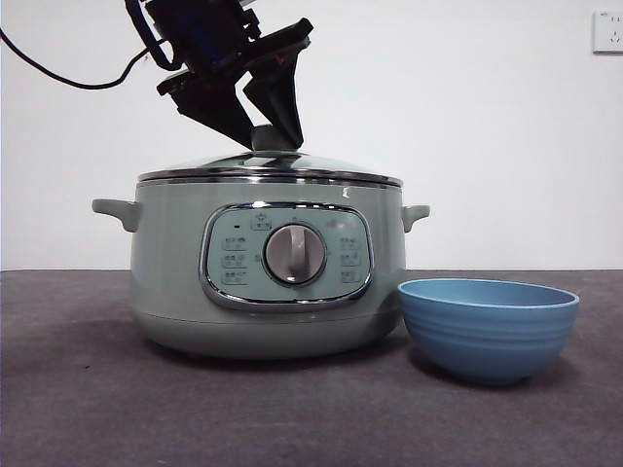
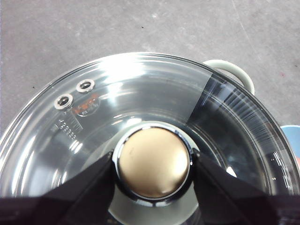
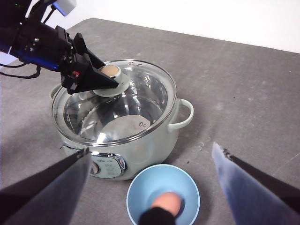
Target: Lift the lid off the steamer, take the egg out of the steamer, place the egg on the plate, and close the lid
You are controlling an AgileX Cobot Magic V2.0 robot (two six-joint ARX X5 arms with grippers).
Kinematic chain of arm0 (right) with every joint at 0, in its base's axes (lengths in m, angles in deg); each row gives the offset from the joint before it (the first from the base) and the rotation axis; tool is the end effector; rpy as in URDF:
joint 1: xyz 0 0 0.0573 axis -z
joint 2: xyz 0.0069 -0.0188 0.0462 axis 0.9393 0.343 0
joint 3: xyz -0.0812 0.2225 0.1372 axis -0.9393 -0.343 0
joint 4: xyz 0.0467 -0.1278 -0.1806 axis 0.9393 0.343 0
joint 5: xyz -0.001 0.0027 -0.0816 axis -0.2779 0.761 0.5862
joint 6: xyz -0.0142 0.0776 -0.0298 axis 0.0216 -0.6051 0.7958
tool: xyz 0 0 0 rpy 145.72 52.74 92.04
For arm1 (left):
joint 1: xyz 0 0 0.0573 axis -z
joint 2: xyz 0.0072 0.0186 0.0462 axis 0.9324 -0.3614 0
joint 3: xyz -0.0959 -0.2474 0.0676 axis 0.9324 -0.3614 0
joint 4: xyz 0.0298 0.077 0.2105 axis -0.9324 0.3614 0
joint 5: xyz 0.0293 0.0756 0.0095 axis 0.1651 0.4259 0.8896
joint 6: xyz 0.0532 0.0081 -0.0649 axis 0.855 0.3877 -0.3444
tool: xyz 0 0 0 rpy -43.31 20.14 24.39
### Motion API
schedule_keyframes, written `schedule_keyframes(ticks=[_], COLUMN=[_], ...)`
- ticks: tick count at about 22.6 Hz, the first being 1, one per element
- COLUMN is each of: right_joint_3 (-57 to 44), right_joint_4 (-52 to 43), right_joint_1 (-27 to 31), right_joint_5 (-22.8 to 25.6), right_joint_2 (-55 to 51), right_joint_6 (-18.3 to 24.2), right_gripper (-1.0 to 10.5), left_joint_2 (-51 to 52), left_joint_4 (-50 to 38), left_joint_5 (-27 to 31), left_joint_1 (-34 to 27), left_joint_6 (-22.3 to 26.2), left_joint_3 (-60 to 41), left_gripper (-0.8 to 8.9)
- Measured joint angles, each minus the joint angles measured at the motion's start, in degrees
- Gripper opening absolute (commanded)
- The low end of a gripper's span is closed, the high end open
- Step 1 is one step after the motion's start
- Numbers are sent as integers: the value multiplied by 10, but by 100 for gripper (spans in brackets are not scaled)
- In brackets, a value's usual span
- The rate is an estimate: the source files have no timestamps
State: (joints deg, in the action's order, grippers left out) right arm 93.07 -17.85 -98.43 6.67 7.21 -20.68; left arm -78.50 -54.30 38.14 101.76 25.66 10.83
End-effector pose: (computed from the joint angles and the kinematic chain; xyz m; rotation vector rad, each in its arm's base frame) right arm 0.1035 0.0621 0.3397 -0.0674 0.3878 0.5589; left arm 0.3041 -0.2014 0.2904 0.2023 0.6895 -0.6059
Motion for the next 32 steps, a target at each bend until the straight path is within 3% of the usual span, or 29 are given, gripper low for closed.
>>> schedule_keyframes(ticks=[6,8,10,12,21,24,29,32], right_joint_3=[0,0,0,0,0,0,0,0], right_joint_4=[2,4,10,15,49,58,86,118], right_joint_1=[0,0,0,0,0,0,0,0], right_joint_5=[-3,-3,-3,-3,-3,-4,-31,-68], right_joint_2=[0,0,0,0,0,0,0,0], right_joint_6=[0,0,0,0,0,0,0,0], right_gripper=[442,442,442,442,442,442,442,442], left_joint_2=[0,0,0,0,11,56,165,248], left_joint_4=[13,17,18,18,30,36,128,216], left_joint_5=[10,11,12,12,19,17,6,-42], left_joint_1=[0,0,0,0,0,0,0,0], left_joint_6=[-1,-2,-2,-2,-4,-2,-2,-7], left_joint_3=[3,5,5,5,5,5,5,5], left_gripper=[18,164,407,521,522,522,521,521])
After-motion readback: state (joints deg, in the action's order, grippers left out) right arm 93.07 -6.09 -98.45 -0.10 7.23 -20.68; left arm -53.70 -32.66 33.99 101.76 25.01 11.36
